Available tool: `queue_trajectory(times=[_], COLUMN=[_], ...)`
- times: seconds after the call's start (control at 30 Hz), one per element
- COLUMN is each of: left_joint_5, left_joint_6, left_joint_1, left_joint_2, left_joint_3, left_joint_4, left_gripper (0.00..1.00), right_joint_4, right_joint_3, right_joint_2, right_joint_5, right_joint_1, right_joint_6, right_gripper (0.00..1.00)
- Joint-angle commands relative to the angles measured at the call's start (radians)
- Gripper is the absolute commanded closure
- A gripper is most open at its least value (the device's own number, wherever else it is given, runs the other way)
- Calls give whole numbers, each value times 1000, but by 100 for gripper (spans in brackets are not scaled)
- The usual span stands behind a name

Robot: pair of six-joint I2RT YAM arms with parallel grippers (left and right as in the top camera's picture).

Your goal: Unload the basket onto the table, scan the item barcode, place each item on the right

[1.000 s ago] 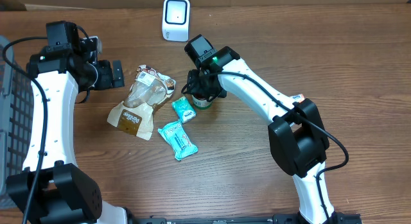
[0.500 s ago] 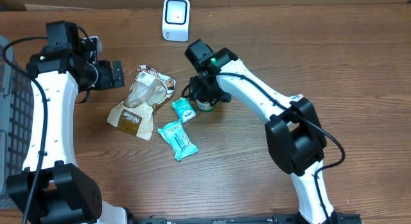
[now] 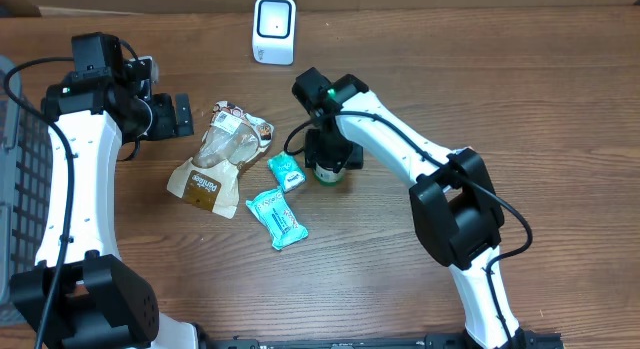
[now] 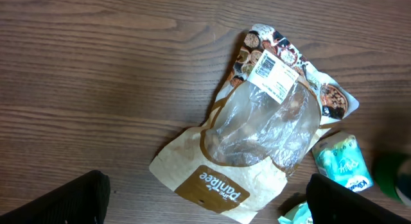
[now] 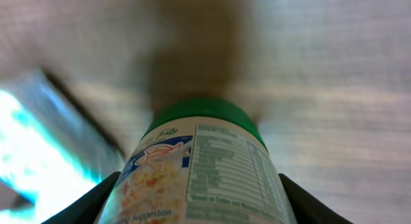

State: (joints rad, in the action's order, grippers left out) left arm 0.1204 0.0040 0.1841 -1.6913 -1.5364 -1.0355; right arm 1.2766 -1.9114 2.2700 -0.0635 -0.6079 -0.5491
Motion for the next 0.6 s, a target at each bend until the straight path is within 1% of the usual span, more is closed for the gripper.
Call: queue_trajectory(times=[0.0, 0.03, 0.07, 0.13, 0.2, 0.23, 0.3, 0.33, 0.37, 0.4, 0.47, 0.5, 0.57], left_joint_5=[3, 3, 3, 3, 3, 3, 3, 3, 3, 3, 3, 3, 3], left_joint_6=[19, 18, 18, 18, 19, 19, 19, 19, 19, 19, 18, 19, 19], left_joint_1=[5, 5, 5, 5, 5, 5, 5, 5, 5, 5, 5, 5, 5], left_joint_2=[11, 11, 11, 11, 11, 11, 11, 11, 11, 11, 11, 11, 11], left_joint_3=[-15, -15, -15, -15, -15, -15, -15, -15, -15, -15, -15, -15, -15], left_joint_4=[0, 0, 0, 0, 0, 0, 0, 0, 0, 0, 0, 0, 0], left_gripper=[0, 0, 0, 0, 0, 0, 0, 0, 0, 0, 0, 0, 1], right_joint_4=[54, 66, 68, 60, 50, 50, 54, 61, 60, 56, 32, 7, -76], right_joint_3=[-87, -97, -101, -102, -102, -102, -102, -102, -102, -102, -102, -102, -102], right_joint_2=[-5, -5, -5, -5, -5, -5, -5, -5, -5, -5, -5, -5, -5], right_joint_5=[-152, -211, -283, -426, -588, -634, -700, -752, -774, -792, -829, -852, -908], right_joint_1=[21, 28, 35, 49, 67, 75, 89, 98, 100, 102, 103, 104, 104], right_joint_6=[8, 8, 6, -4, -18, -70, -243, -397, -470, -557, -700, -752, -845], right_gripper=[37, 41, 53, 71, 75, 75, 78, 80, 85, 86, 91, 96, 96])
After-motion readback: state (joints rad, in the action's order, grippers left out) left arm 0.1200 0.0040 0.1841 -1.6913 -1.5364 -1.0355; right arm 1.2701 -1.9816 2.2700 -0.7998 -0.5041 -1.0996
